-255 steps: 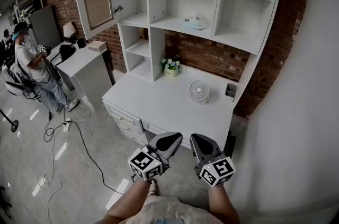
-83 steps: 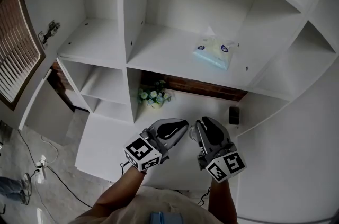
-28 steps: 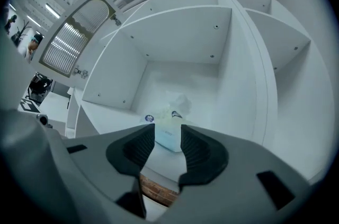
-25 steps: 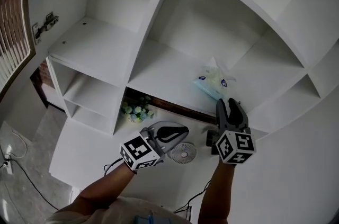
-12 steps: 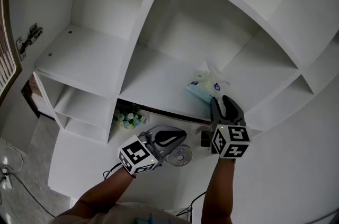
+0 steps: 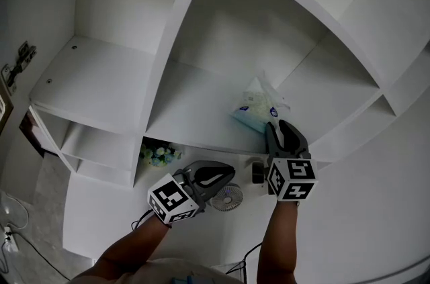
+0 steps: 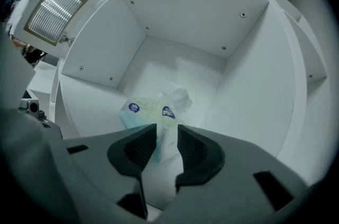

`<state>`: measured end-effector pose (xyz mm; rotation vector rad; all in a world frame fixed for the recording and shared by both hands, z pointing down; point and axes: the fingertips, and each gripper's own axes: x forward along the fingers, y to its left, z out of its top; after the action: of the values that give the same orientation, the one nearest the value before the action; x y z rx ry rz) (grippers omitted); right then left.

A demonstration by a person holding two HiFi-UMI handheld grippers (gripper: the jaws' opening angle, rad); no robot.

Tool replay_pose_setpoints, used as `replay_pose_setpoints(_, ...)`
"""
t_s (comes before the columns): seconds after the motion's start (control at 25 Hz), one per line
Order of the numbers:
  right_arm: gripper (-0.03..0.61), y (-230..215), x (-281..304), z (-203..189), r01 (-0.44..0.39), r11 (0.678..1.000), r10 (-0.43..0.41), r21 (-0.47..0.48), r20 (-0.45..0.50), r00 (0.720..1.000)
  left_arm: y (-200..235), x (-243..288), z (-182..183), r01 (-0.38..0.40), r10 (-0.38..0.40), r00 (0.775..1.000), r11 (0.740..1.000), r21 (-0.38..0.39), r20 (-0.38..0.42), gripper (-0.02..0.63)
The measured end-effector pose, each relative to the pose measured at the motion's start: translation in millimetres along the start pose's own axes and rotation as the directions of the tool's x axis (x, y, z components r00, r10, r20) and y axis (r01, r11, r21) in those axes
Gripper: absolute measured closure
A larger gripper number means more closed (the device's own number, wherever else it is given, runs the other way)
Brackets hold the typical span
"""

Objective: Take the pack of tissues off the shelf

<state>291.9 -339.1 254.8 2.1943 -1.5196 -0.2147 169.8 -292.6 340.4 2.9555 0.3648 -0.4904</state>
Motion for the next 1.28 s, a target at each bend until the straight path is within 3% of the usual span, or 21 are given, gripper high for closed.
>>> replay_pose_setpoints(0.48, 0.547, -2, -3, 0, 0.009, 0.999, -0.009, -0.037, 0.001, 1.000, 0, 3, -6, 0.014, -0.014, 1.000, 1.000, -0.025, 0.006, 0.591)
replay_pose_setpoints(1.28, 0.558, -2, -33, 4, 0.013, 0.995, -0.024, 0.103, 0.102, 0.994, -22, -2, -4, 0.007, -0.007, 0.999, 1.000, 0.009, -0.035, 0.591)
